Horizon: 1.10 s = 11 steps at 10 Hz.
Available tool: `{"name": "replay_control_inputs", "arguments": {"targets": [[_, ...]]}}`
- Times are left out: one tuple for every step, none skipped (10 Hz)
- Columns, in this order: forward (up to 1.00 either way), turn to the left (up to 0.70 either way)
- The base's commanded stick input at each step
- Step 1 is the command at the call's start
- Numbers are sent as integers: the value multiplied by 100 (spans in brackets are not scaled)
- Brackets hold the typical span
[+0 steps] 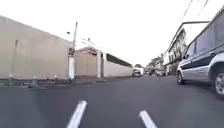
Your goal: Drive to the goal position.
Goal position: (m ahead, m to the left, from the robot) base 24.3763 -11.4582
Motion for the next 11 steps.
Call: {"name": "replay_control_inputs", "arguments": {"targets": [[100, 13], [100, 18], [100, -6], [100, -40], [100, -40], [100, -40], [100, -40], [100, -40], [100, -40], [100, -40], [100, -40]]}}
